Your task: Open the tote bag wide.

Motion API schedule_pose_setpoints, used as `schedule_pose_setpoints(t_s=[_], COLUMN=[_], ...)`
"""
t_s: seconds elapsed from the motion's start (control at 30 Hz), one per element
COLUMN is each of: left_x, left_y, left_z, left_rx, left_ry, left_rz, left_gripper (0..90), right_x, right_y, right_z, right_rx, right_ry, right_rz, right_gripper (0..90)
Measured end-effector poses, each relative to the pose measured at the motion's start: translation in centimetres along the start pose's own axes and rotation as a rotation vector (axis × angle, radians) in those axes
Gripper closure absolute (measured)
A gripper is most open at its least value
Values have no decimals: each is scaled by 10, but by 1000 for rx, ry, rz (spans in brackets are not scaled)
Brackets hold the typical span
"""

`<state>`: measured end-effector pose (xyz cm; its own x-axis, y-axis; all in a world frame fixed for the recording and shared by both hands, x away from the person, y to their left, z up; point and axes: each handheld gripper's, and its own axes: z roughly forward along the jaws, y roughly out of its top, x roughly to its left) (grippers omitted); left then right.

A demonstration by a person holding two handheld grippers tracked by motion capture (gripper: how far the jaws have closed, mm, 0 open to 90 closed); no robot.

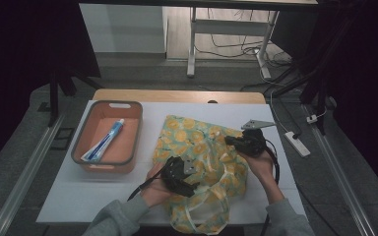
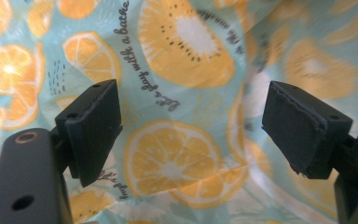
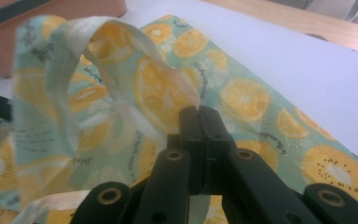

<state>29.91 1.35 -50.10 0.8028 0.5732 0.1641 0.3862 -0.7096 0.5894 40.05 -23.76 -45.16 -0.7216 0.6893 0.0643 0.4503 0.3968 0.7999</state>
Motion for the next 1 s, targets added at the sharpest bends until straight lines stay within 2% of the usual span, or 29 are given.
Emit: schedule_pose_setpoints(t_s=[0.07, 0.13, 0.17, 0.23, 0.3, 0.33, 0.43, 0.47, 0.5, 0.53, 0.57, 0.6, 0.63, 0.73, 0.8, 1.0], left_x=[2, 5, 7, 11, 14, 15, 21, 27, 31, 31, 35, 43, 47, 54, 66, 80], left_y=[-2, -5, -7, -10, -11, -12, -14, -15, -16, -16, -16, -17, -17, -17, -21, -27], left_z=[7, 12, 13, 12, 6, 2, -15, -31, -40, -40, -48, -65, -72, -81, -87, -81], left_rx=[24, 34, 33, 27, 3, -11, -78, -133, -158, -158, -183, -236, -256, -277, -293, -265], left_ry=[6, 9, 1, -16, -31, -42, -81, -111, -114, -114, -117, -145, -146, -128, -124, -131], left_rz=[0, -3, -9, -20, -24, -29, -59, -90, -99, -99, -109, -139, -149, -164, -197, -239], left_gripper=[254, 456, 456, 620, 754, 849, 877, 879, 880, 881, 881, 882, 882, 882, 882, 882], right_x=[0, -1, -1, -1, -2, -2, -4, -4, -3, -2, -1, 0, 3, 11, 16, 19], right_y=[-1, -2, -2, -3, -3, -4, -4, -4, -4, -4, -3, -3, -2, 3, 7, 9], right_z=[0, 0, 0, 0, -1, -1, -6, -9, -11, -14, -16, -19, -22, -28, -31, -33], right_rx=[4, 7, 7, 7, 9, 10, -1, -5, -10, -15, -22, -29, -37, -52, -62, -65], right_ry=[1, 2, 2, 2, 1, 1, 17, 28, 39, 53, 68, 87, 102, 118, 122, 141], right_rz=[1, 0, 0, 1, 1, 0, 0, -1, -5, -9, -14, -19, -24, -58, -76, -86], right_gripper=[895, 895, 895, 895, 895, 895, 895, 895, 894, 895, 894, 894, 894, 892, 892, 892])
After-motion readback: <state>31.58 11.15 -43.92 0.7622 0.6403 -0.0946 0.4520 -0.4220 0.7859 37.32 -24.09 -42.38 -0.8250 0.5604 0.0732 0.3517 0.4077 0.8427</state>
